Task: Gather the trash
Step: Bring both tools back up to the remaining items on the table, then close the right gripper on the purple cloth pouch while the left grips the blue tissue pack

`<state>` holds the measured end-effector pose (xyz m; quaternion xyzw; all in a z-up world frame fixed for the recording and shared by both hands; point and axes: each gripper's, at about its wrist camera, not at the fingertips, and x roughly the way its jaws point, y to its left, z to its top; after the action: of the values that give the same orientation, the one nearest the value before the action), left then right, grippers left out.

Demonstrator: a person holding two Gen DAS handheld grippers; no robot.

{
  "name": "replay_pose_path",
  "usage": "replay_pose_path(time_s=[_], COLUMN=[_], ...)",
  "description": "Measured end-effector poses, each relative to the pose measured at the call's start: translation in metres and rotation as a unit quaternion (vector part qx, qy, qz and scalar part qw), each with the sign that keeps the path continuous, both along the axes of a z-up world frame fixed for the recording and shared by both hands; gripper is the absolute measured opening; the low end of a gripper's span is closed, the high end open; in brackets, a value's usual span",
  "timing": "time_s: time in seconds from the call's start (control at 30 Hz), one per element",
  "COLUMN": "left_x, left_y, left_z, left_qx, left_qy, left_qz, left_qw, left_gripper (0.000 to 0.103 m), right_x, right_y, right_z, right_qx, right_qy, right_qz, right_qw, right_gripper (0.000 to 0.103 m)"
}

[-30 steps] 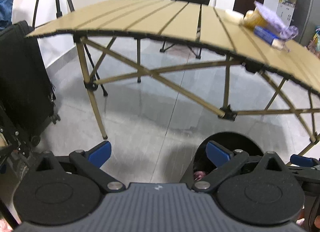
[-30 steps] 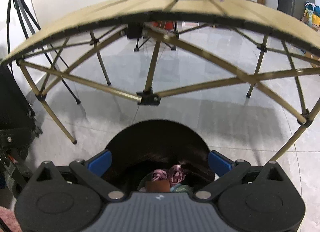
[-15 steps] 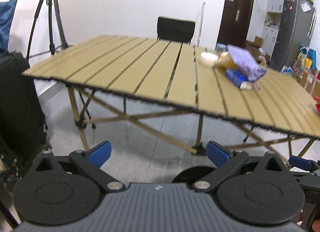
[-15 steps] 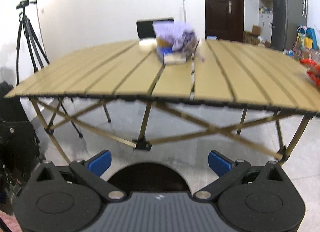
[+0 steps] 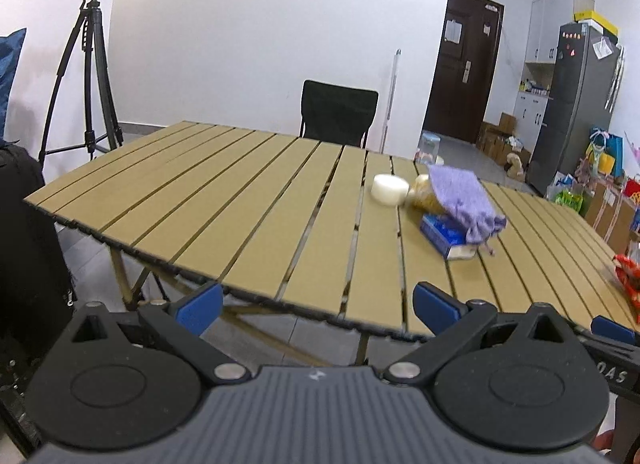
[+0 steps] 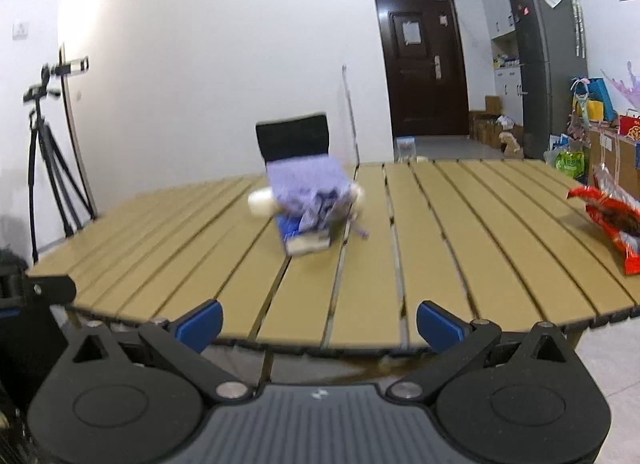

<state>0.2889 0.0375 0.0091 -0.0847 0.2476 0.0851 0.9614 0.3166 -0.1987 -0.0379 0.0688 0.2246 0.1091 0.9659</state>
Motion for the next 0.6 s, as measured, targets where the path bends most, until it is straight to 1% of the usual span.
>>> replay_pose_path(time_s=[0.07,0.2,0.33,0.43,0.6], left_x=[0.008,0.030,0.048,0.064,0.094], left_y=[-0.002,-0.007,-0.014,-0.016,-0.016], left_z=[0.001,0.004,0.006,0.004,-0.001], left_qx=[-0.004,-0.010,-0.007,-0.009,-0.004], left_qy=[-0.004,-0.010,-0.016,-0.012,-0.004], left_qz=[0.000,0.001,-0.001,-0.002,0.001], left_qw=[1.0000,0.9999,0.9999,0.9999,1.0000], left_gripper=[0.103,0.103,0.103,0.103,0.103], right_x=[0.006,0.021,0.037,0.050,0.079], right_y=[-0.008,-0.017,-0.020,-0.020,-0.015], right_z=[0.002,0.006,0.010,0.012,0.010], right_qx=[0.020,0.026,0.019,0.010,0.004], right_qy=[-0.024,-0.051,-0.064,-0.076,-0.078], right_qz=[0.001,-0.009,-0.018,-0.026,-0.022], right_qw=[1.000,0.998,0.998,0.997,0.997], right_gripper=[0.103,0.103,0.103,0.103,0.103])
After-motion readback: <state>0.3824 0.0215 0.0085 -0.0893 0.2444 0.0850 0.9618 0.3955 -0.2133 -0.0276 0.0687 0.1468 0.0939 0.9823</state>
